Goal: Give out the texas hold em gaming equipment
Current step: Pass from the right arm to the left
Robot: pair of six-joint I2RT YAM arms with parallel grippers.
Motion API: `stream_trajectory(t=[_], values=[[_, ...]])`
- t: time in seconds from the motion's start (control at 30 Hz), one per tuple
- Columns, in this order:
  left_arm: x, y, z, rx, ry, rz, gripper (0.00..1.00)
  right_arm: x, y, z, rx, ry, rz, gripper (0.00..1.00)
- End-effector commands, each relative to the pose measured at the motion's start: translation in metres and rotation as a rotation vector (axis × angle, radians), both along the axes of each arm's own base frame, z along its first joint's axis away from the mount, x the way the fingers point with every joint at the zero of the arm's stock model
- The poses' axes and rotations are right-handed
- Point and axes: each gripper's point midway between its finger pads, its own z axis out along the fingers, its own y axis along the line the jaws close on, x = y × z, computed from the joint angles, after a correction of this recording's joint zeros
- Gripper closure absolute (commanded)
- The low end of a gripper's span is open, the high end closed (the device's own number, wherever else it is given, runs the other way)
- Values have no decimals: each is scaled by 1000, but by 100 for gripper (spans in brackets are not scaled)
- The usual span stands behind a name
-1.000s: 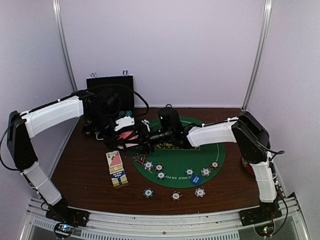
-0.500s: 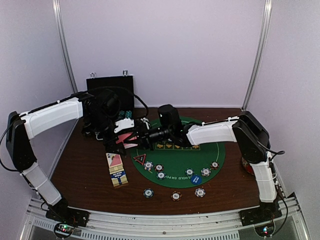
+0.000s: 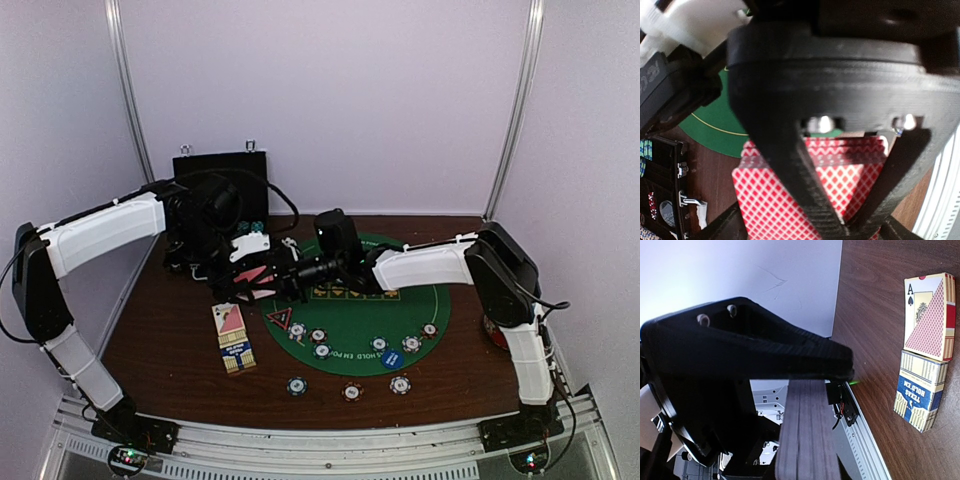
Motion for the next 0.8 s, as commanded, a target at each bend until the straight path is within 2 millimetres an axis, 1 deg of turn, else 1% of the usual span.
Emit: stream_trajectory(t=[0.0,0.07,0.23,0.47,0.53,0.63,0.7,0.77], values=[[6,-13,15,-58,-27,-9,19,-3,5,33,76,-70,22,100],[4,-13,10,-52,-11,-9,19,-3,5,37,89,-77,19,100],[1,-9,1,-26,29,5,16,-3,4,44,110,-92,14,100],[-5,-7,2,-36,34,1,26,-3,3,43,118,-91,11,100],[-7,-5,1,-32,34,-2,32,-4,3,43,119,-92,11,100],[-11,-1,-4,-20,38,-11,43,-4,3,43,120,-91,11,100],[-11,0,-3,-17,30,-11,49,-4,2,41,114,-87,10,99],[-10,0,-1,-19,22,-15,57,-3,2,39,105,-85,8,88]])
